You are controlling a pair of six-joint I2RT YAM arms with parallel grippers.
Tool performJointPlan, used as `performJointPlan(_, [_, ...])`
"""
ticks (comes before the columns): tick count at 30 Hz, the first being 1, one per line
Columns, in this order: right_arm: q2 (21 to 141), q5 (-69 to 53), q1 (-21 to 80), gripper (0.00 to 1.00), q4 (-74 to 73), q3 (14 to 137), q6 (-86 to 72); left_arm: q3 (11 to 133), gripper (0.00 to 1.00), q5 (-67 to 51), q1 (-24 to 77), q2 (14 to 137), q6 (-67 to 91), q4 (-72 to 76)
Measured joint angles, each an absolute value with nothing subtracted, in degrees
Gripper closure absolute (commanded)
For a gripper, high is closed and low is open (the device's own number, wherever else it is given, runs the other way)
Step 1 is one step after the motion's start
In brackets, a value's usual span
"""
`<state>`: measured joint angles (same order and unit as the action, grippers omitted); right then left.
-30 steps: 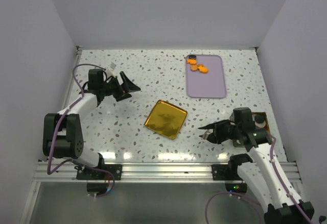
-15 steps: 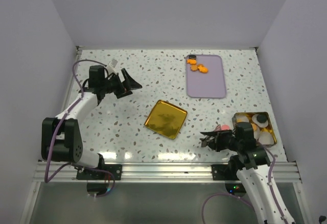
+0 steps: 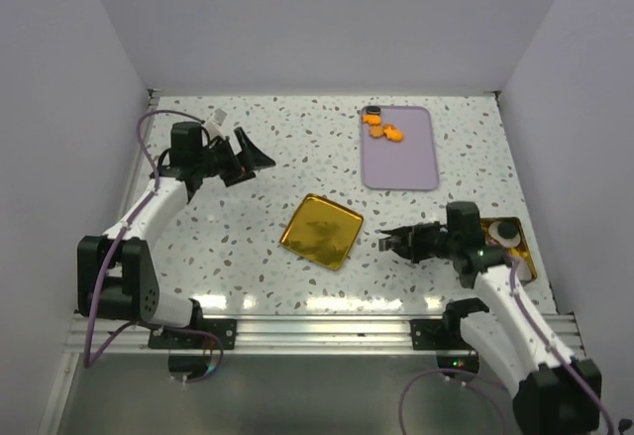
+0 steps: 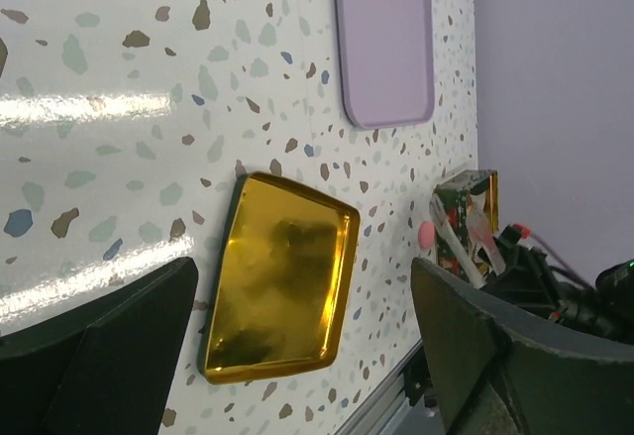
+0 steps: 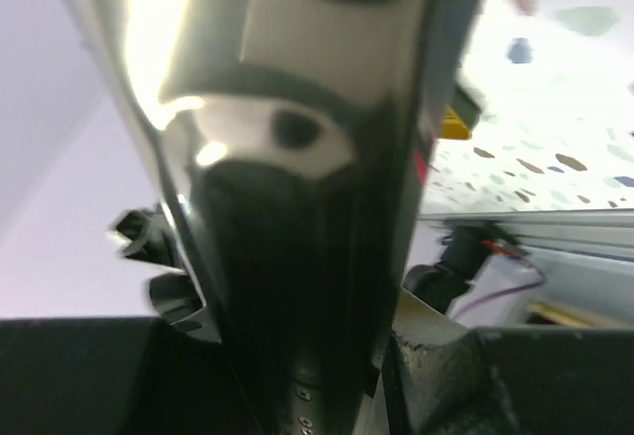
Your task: Pack the cookies
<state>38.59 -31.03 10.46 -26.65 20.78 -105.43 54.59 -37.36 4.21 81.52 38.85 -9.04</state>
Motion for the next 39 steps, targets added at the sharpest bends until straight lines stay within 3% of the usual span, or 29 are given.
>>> performJointPlan(3, [57.3, -30.6, 11.5, 0.79, -33.1, 39.9, -92.0, 56.4, 0.06, -37.4, 4.2, 81.5, 39.0, -9.5])
performJointPlan(6, [68.1, -28.2, 14.3, 0.83, -34.4, 58.5, -80.6, 58.3, 0.05, -38.1, 4.2, 81.3, 39.0, -9.5])
performJointPlan(11, [79.5, -26.6, 22.7, 0.82, -29.1, 73.8, -72.0, 58.7, 0.05, -41.2, 4.2, 78.1, 39.8, -9.4])
performJointPlan(14, [89.8, -28.2, 27.8, 0.73, -25.2, 79.0, -69.6, 58.7, 0.05, -42.0, 4.3, 75.5, 39.7, -9.5])
performJointPlan(15, [95.7, -28.5, 30.0, 0.66, -25.1, 82.5, -67.9, 58.7, 0.05, -42.0, 4.3, 74.4, 39.4, -9.6])
performJointPlan(18, [111.1, -28.0, 35.3, 0.59, -30.7, 95.7, -62.3, 58.2, 0.05, -41.3, 4.2, 71.2, 38.4, -11.1])
performJointPlan(23, [128.0, -24.0, 43.0, 0.59, -44.3, 114.8, -54.0, 55.9, 0.05, -37.8, 3.6, 65.8, 36.5, -16.0])
performJointPlan(28, [132.3, -21.0, 47.4, 0.58, -53.1, 118.5, -49.5, 53.3, 0.05, -34.9, 3.1, 63.4, 35.3, -19.7])
performJointPlan(30, [133.1, -20.2, 48.1, 0.48, -54.9, 118.6, -48.4, 52.7, 0.05, -34.1, 3.0, 63.4, 35.1, -20.5])
performJointPlan(35, [134.1, -19.5, 48.2, 0.39, -56.9, 118.0, -46.3, 51.7, 0.05, -33.5, 3.0, 63.6, 34.8, -21.0])
performJointPlan(36, [134.1, -19.6, 48.2, 0.31, -56.9, 117.8, -46.0, 51.4, 0.05, -33.4, 3.0, 63.8, 34.8, -21.0])
performJointPlan(39, [134.1, -19.6, 48.1, 0.29, -56.9, 117.6, -45.0, 50.6, 0.05, -33.2, 3.0, 64.2, 34.8, -20.9])
